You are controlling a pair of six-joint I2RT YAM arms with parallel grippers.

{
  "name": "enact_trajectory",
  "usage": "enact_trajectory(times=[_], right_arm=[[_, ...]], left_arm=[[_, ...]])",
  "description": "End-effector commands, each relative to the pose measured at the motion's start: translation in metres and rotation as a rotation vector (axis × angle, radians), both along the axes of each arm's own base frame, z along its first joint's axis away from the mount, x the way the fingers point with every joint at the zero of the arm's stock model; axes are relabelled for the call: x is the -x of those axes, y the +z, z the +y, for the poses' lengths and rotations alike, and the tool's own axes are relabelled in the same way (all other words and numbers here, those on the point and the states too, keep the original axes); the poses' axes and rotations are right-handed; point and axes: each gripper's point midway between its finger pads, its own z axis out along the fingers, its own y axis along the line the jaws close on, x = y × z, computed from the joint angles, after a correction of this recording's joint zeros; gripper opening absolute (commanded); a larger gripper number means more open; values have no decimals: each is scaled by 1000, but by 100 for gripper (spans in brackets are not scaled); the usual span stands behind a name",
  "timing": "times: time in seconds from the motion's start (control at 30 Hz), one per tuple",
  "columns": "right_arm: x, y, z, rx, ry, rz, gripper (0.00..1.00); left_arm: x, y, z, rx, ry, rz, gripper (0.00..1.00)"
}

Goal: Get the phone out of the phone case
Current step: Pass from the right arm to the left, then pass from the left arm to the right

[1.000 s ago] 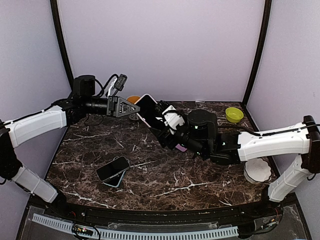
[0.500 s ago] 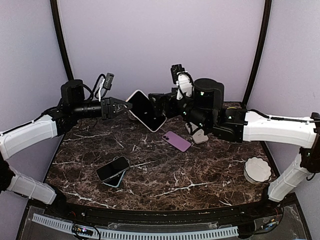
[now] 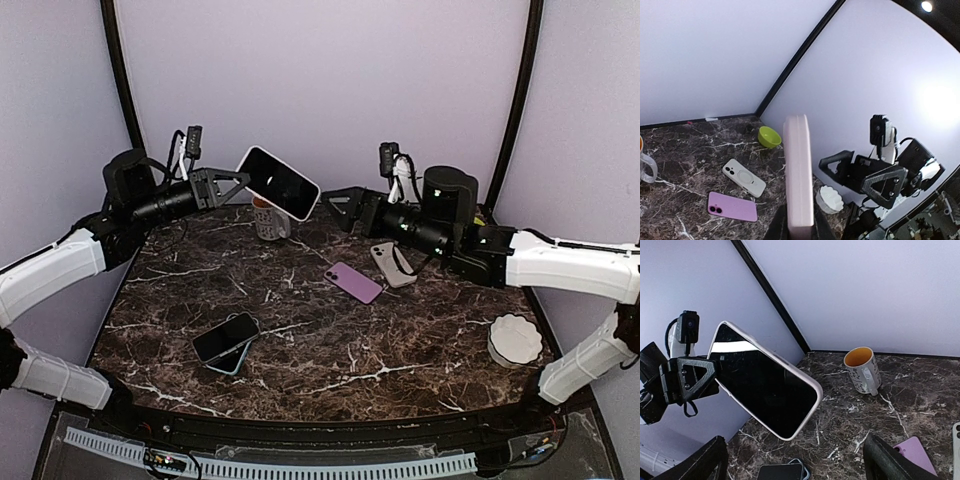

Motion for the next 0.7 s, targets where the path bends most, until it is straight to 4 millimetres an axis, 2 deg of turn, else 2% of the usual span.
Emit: enact_trajectory(times=[0.0, 0.1, 0.2, 0.37, 0.67], right_arm=[[27, 49, 2, -251, 203, -19, 94], [33, 58, -2, -355, 267, -4, 92], [35, 60, -3, -407, 299, 8, 91], [39, 74, 0, -503, 349, -3, 88], [22, 87, 11, -653, 347, 25, 82]], left_arm=[[12, 78, 12, 271, -1, -73, 0], [10, 85, 11, 342, -21, -12, 0], [13, 94, 12, 393, -37, -13, 0], [19, 104, 10, 427, -76, -11, 0], [21, 103, -1, 474, -104, 26, 0]])
